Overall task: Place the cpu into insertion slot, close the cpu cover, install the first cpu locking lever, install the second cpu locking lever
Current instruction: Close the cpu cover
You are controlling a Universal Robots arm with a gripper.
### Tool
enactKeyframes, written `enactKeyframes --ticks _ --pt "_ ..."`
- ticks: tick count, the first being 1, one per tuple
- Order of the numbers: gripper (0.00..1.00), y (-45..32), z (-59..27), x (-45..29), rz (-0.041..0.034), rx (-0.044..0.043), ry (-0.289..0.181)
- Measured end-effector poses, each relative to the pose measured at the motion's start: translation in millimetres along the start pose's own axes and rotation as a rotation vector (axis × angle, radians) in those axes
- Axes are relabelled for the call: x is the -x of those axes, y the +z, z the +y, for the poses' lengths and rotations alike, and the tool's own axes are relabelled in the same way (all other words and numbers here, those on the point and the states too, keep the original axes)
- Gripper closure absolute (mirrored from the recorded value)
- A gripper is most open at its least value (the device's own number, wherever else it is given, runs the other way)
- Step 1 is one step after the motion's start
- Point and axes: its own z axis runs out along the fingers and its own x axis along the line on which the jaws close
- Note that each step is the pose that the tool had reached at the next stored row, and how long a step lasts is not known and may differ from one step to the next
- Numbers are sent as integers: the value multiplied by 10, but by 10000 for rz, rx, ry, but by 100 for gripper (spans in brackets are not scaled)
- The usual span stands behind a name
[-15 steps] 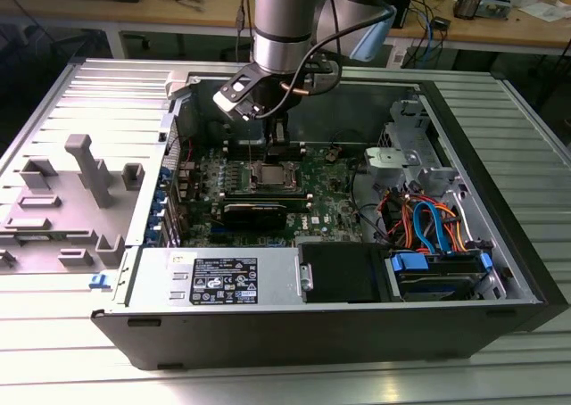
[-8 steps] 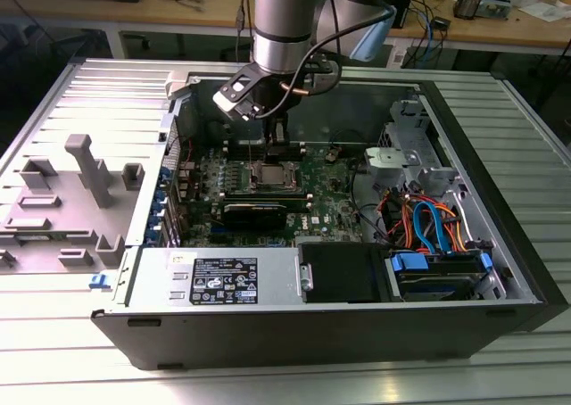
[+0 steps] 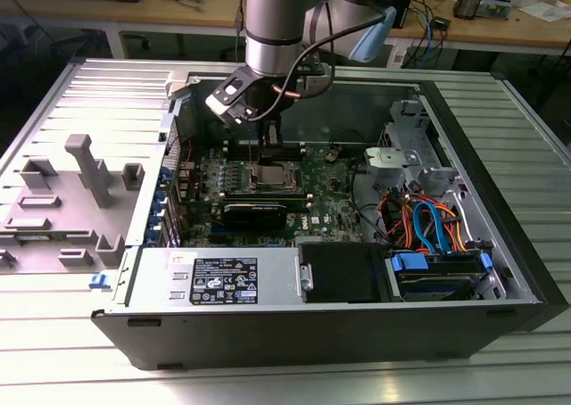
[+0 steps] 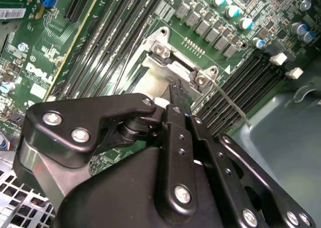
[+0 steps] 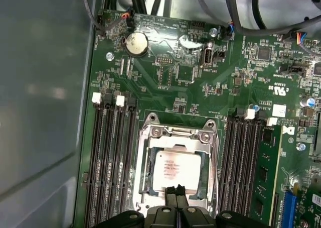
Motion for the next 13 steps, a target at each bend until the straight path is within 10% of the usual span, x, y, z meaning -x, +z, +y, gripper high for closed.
enactKeyframes --ticks 4,13 --pt "89 30 -93 -14 -28 239 -1" --pt "89 97 -117 -21 -10 229 204"
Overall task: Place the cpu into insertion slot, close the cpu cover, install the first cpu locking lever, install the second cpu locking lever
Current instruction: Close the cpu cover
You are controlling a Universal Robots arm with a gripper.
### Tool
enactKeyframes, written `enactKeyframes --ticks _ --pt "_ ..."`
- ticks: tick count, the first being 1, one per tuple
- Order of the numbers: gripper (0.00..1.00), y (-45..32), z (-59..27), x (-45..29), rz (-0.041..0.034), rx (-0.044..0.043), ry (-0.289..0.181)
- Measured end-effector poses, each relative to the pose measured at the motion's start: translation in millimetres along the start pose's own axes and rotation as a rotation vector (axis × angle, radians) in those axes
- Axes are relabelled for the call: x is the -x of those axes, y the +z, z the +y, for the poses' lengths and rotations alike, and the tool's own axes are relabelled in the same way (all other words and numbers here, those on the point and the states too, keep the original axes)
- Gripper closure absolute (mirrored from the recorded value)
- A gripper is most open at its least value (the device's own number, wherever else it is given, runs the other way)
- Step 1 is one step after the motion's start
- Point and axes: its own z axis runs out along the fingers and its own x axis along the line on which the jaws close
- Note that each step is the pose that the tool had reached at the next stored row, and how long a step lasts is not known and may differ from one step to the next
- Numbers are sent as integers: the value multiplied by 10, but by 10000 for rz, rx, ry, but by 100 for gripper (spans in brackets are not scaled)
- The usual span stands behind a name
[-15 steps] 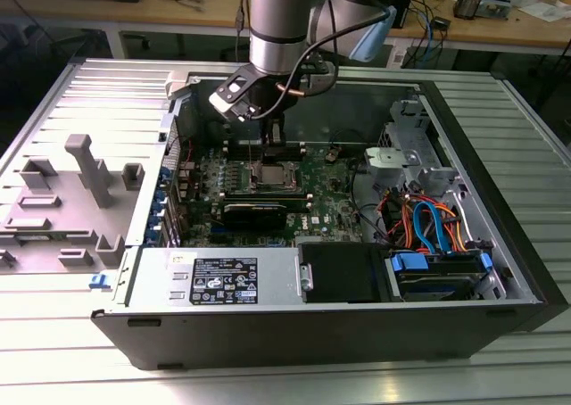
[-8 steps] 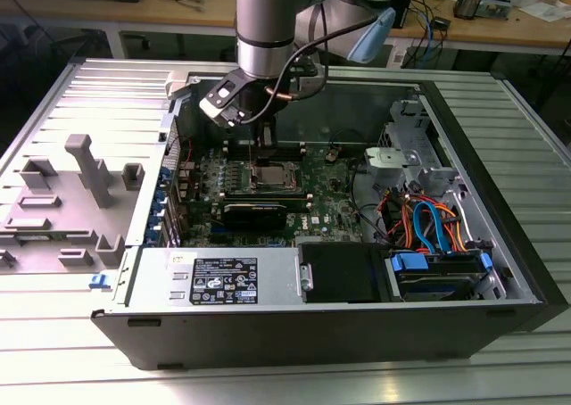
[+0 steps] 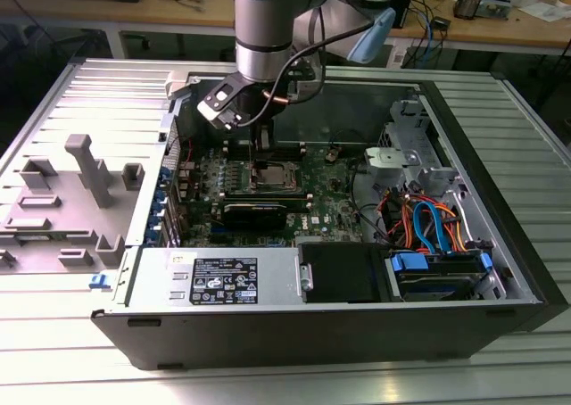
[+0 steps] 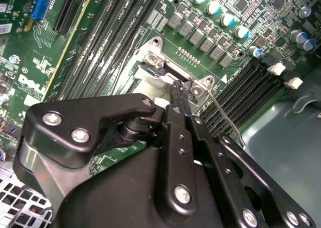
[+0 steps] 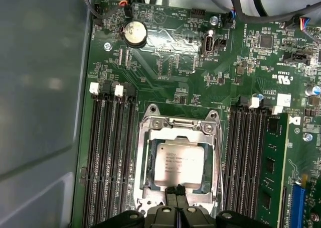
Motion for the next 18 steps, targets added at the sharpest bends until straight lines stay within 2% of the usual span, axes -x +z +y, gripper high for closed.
enactKeyframes --ticks 11,13,17,18 --pt "89 134 -13 -10 0 -1 1" --pt "89 135 -14 -10 -2 -2 1" --pt "89 80 -14 -7 0 0 1" --pt "89 79 7 -5 0 -1 2"
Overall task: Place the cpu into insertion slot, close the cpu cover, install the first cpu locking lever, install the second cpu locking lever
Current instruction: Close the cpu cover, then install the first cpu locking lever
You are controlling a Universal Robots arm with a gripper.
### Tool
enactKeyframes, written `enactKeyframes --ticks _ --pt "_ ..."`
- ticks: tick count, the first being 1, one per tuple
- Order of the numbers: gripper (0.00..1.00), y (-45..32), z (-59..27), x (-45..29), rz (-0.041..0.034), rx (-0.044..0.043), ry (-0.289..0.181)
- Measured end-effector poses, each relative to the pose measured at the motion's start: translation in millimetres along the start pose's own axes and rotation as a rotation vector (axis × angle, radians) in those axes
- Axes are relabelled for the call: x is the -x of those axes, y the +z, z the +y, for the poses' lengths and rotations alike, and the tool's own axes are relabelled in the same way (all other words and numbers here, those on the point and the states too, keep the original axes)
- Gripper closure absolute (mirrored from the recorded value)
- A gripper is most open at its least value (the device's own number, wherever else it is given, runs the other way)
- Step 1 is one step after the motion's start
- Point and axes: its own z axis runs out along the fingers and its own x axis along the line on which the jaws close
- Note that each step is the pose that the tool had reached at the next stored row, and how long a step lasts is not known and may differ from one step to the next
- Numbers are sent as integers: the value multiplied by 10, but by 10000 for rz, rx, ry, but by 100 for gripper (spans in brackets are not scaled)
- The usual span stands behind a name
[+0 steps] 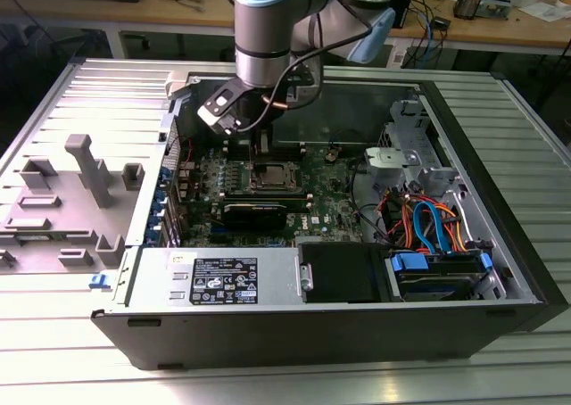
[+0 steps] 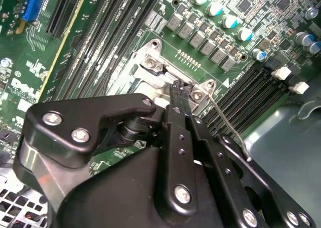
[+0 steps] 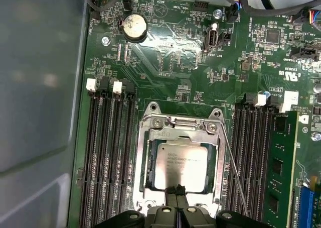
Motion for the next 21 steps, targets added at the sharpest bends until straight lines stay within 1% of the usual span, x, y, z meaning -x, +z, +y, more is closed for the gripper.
enactKeyframes --ticks 3,6,21 --pt "89 -1 103 11 1 -6 -1" --pt "89 -2 166 18 -2 -8 -1" --pt "89 -3 187 19 -1 -6 -1"
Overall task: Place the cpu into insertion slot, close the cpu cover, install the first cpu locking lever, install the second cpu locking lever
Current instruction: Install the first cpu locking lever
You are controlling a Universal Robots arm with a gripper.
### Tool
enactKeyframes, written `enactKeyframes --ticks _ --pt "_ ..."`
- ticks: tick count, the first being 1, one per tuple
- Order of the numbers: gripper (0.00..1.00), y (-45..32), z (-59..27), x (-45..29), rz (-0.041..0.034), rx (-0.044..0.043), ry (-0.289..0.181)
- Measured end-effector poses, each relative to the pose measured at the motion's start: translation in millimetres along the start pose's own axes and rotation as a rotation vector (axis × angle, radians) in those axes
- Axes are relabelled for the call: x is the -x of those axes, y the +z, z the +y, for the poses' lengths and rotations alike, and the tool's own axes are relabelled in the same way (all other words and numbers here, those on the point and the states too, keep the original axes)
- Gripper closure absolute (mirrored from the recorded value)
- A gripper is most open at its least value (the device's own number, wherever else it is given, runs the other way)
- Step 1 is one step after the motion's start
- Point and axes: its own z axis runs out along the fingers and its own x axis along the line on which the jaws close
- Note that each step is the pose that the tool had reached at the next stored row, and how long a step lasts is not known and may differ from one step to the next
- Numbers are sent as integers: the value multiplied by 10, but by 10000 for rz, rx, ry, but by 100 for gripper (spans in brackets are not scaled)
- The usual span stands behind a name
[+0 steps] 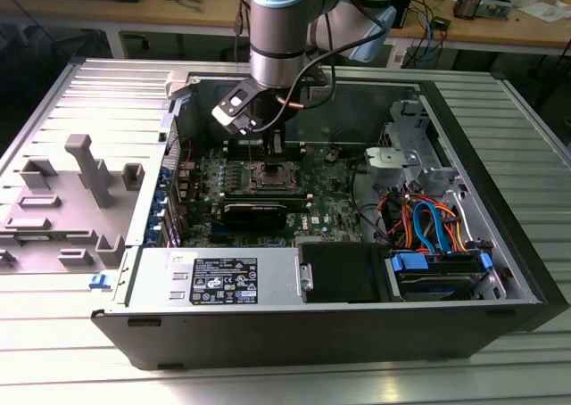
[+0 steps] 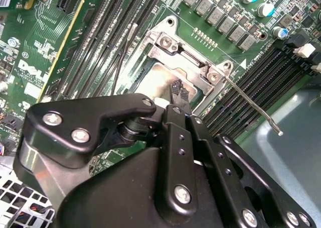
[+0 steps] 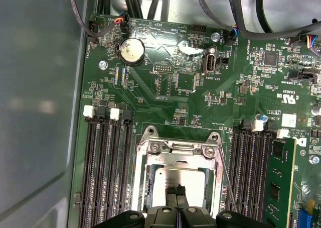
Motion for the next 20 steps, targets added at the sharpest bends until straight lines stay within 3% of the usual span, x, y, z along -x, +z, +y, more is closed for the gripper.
enactKeyframes --ticks 2,5,9,17,19,20 --pt "89 -13 -1 1 -2 -2 0" --pt "89 -103 -2 7 -2 -1 0" --pt "89 -290 -6 20 -2 -1 1" --pt "89 -472 -9 32 -2 -1 0" --pt "89 -472 -9 32 -7 23 -347" --pt "89 -471 -9 32 -16 55 -828"
